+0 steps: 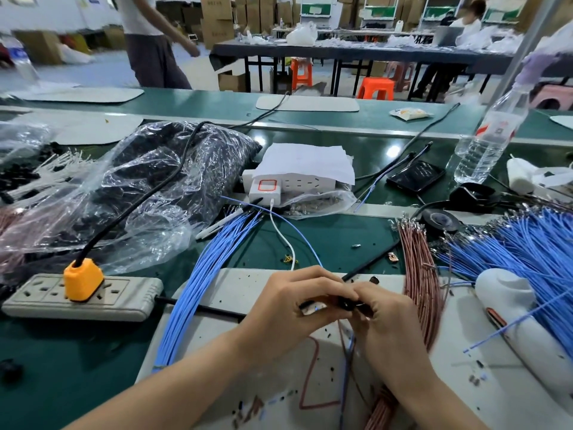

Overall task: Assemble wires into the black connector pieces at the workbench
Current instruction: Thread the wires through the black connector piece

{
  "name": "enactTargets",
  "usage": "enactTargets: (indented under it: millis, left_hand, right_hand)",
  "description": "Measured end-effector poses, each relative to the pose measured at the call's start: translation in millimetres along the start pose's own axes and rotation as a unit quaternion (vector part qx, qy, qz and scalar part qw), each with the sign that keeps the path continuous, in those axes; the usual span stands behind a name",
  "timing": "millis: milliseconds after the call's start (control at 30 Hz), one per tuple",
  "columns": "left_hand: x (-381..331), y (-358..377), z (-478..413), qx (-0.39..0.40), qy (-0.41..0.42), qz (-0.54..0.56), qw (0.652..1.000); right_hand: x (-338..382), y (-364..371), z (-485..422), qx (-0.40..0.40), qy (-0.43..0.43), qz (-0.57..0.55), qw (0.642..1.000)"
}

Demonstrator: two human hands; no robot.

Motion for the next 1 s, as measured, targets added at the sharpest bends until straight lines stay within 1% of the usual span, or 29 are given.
enactTargets:
  millis: [133,267,333,433,600,700,767,867,933,1000]
  left_hand:
    - [-3,-1,1,-0.003,0.001,0.004,1.000]
    - [-6,0,1,-0.014,0.006,0.014,1.000]
    - [-1,-2,2,-0.025,-0.010,0.015,1.000]
    - [8,-6,4,-0.043,-0.043,0.010,0.998]
    - [8,-12,2,-0.054,-0.038,-0.016,0.998]
    - [19,-12,1,-0.065,-0.084,0.030,0.994]
    - [31,-18,4,-0.104,-0.127,0.084,0.983]
    - [48,-36,12,-0.200,-0.168,0.135,0.956]
    - [52,-41,15,-0.224,-0.179,0.129,0.949]
    - [51,-42,15,-0.224,-0.179,0.113,0.951]
  right_hand:
    - [2,4,0,0.012,-0.003,0.004,1.000]
    - [2,3,2,0.005,0.004,-0.003,1.000]
    - [-4,1,1,-0.010,0.021,0.001,1.000]
    - [-16,-3,1,-0.032,0.073,-0.040,0.996]
    - [-13,-3,4,-0.038,0.074,-0.073,0.994]
    - [-13,-1,3,-0.036,0.097,-0.083,0.991]
    - [-18,-3,0,-0.037,0.125,-0.105,0.986]
    - [-18,-17,-27,-0.066,0.120,-0.079,0.987]
    - [-14,-19,-63,-0.077,0.103,-0.032,0.991]
    - [-11,-8,-109,-0.073,0.076,0.027,0.994]
Point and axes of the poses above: each hand's wrist, its own z-axis away from the middle knuckle, its own y-axis out of the palm, x = y × z, the point moved 10 cm from there along -z, towards the middle knuckle, and after that the axes turned 3 degrees about y, right-handed, at the moved point
